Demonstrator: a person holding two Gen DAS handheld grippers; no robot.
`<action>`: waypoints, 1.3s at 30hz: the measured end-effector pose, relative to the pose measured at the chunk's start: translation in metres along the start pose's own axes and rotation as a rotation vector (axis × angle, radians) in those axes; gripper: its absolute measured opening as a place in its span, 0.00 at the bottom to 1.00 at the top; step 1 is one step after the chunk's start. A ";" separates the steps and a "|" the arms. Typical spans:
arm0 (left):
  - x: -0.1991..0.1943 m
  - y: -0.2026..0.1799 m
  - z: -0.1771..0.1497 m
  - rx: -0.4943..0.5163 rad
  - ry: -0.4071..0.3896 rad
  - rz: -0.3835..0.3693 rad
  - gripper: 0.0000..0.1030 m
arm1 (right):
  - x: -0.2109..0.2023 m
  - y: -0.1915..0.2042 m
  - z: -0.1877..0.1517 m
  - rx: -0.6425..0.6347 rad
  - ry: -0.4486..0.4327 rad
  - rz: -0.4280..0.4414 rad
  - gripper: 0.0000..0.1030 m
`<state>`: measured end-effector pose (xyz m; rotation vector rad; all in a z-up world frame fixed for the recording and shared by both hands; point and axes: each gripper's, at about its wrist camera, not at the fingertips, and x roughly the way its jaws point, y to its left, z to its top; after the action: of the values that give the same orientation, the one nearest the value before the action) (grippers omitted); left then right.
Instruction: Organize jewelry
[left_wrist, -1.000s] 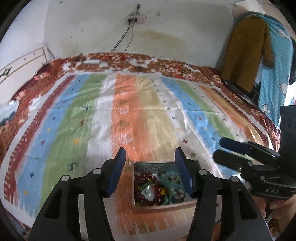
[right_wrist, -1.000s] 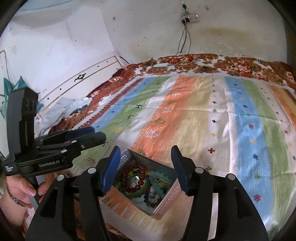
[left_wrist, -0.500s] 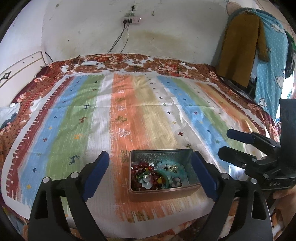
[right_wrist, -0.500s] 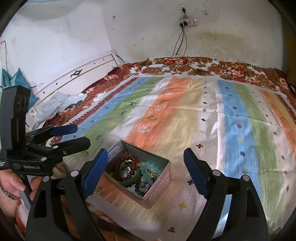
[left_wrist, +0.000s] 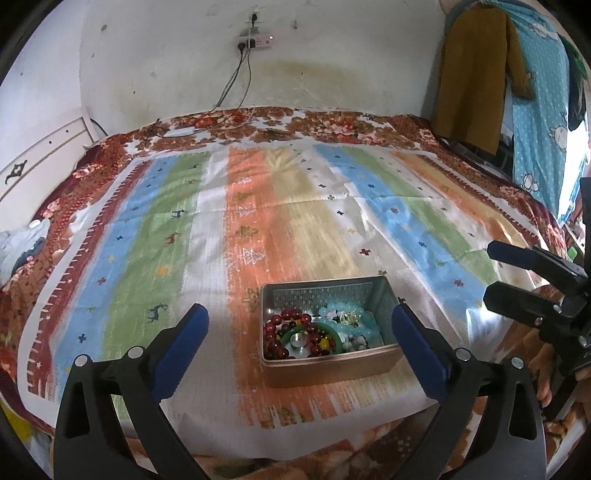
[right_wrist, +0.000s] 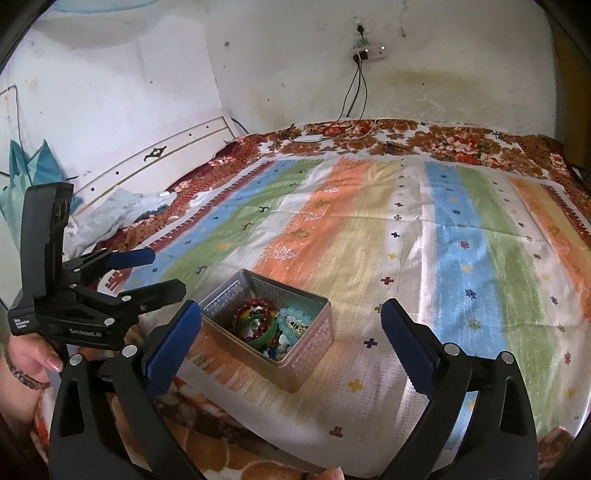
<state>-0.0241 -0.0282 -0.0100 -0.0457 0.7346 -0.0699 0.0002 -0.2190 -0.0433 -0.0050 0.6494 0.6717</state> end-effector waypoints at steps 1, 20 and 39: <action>-0.002 -0.002 -0.001 0.004 -0.004 0.002 0.94 | -0.001 0.001 -0.001 -0.001 -0.001 0.000 0.96; -0.014 -0.006 -0.010 0.008 -0.051 0.000 0.94 | -0.014 0.008 -0.014 -0.020 -0.007 -0.005 0.96; -0.010 -0.005 -0.011 0.004 -0.042 0.018 0.94 | -0.005 0.009 -0.016 -0.019 0.018 -0.014 0.96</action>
<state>-0.0390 -0.0322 -0.0116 -0.0365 0.6926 -0.0531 -0.0171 -0.2186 -0.0515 -0.0333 0.6592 0.6652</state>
